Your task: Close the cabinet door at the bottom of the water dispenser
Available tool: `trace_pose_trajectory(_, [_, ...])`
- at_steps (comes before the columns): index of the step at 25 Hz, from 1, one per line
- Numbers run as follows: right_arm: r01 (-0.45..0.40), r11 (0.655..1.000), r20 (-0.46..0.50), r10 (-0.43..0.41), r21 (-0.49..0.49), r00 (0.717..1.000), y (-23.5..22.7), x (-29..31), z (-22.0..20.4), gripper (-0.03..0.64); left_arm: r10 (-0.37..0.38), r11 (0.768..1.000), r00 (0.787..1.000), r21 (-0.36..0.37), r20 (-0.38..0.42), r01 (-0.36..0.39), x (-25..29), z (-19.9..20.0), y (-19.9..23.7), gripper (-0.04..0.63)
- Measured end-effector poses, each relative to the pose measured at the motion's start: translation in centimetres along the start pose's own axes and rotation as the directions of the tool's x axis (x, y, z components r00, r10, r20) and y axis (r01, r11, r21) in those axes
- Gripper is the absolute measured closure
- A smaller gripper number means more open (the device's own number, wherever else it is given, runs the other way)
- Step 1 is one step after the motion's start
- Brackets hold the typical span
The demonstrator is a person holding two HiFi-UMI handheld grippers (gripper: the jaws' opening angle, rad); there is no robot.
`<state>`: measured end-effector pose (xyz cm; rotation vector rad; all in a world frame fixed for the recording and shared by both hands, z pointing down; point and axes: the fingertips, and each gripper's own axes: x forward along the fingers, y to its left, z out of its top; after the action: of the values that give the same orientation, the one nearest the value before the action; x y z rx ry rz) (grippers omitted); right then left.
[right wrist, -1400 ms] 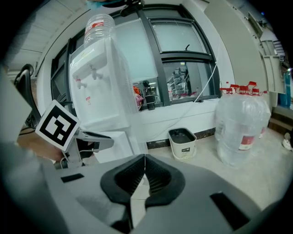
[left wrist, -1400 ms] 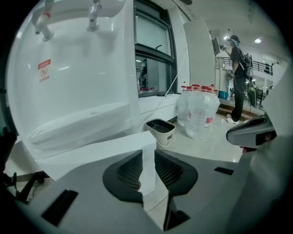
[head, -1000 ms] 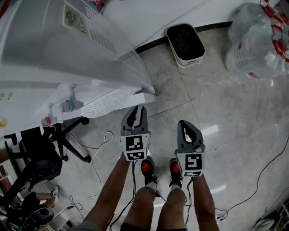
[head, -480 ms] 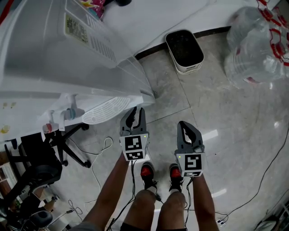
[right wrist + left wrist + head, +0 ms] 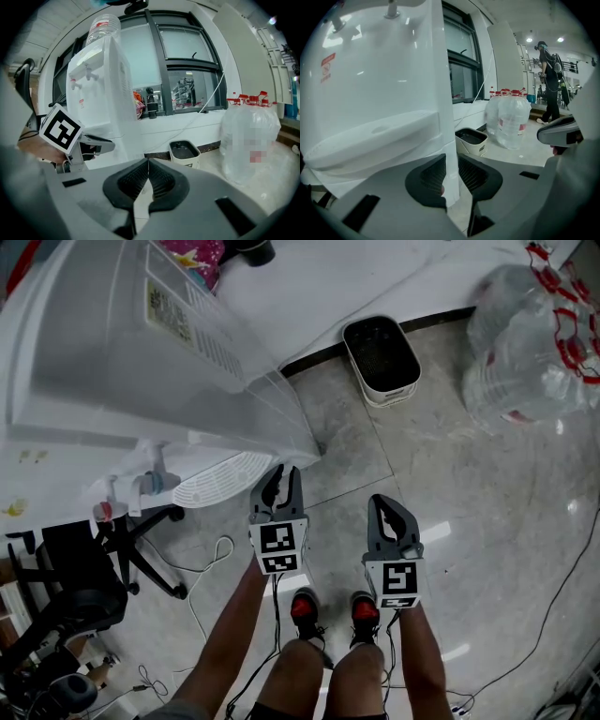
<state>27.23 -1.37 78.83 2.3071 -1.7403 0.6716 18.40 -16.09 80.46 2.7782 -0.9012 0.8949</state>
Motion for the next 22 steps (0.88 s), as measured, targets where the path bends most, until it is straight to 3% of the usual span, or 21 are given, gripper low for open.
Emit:
trace_pose_trajectory(13, [-0.005,1.000,-0.008,0.004,-0.018,1.000,0.5,-1.3,1.8,0.598,-0.019,1.000,1.000,-0.014,0.003,0.019,-2.6,1.2,-0.5,0.495])
trace_pose_trajectory(22, [-0.027,0.999,-0.017,0.026,-0.037,1.000,2.1,-4.8,6.5,0.598,-0.022,0.999,1.000,-0.030,0.003,0.022,-8.1,5.1,-1.1,0.512])
